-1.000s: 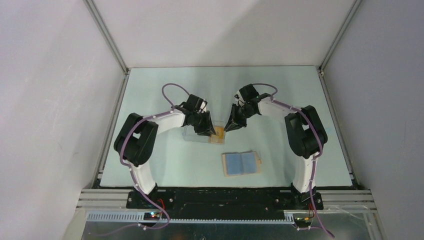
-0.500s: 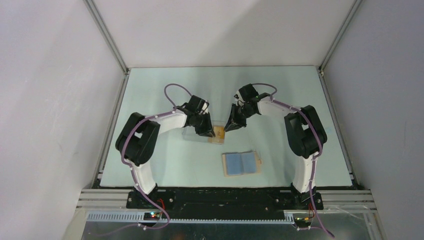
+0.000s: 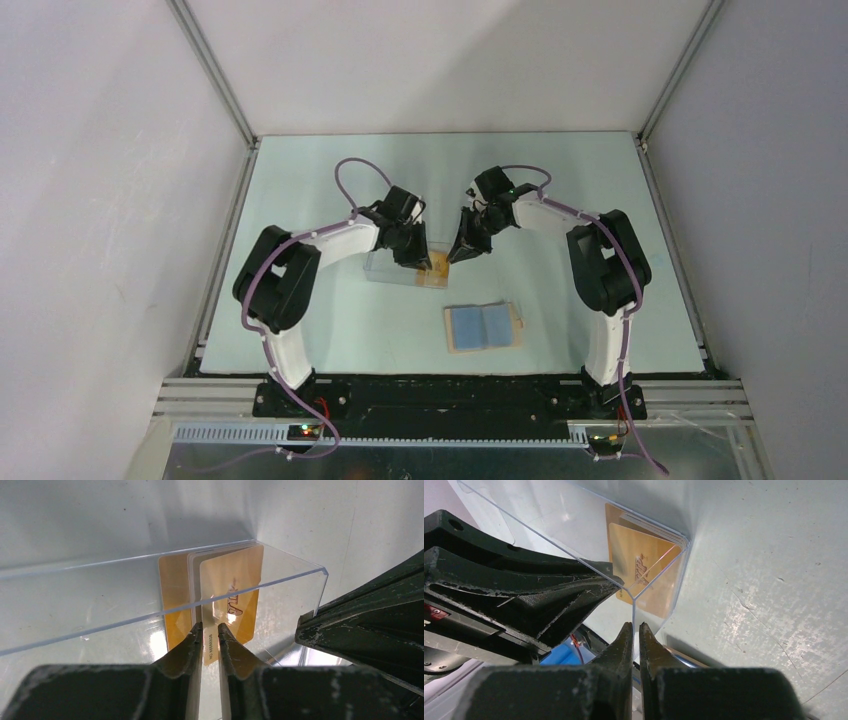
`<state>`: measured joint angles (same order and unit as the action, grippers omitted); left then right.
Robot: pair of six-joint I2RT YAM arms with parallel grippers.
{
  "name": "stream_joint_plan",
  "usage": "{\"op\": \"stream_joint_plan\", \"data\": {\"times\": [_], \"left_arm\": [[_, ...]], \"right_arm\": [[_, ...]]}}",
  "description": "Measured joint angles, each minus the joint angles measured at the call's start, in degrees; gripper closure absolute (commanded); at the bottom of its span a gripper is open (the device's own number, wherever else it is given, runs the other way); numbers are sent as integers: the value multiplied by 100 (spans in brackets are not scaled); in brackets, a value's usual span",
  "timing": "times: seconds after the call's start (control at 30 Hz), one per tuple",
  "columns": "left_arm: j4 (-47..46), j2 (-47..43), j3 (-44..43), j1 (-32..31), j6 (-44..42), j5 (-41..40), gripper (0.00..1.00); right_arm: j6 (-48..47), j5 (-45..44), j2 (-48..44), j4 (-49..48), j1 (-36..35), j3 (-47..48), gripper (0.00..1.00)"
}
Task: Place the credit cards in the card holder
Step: Pick up the credit card from the storage box.
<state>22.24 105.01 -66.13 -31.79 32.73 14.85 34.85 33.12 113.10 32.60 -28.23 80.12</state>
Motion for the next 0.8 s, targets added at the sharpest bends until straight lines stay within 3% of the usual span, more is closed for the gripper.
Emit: {"op": "stream_joint_plan", "data": {"times": [0.8], "left_arm": [[13, -345, -87, -267, -7, 140, 78]], "right_arm": [[-39, -4, 7, 46, -48, 17, 97]]}}
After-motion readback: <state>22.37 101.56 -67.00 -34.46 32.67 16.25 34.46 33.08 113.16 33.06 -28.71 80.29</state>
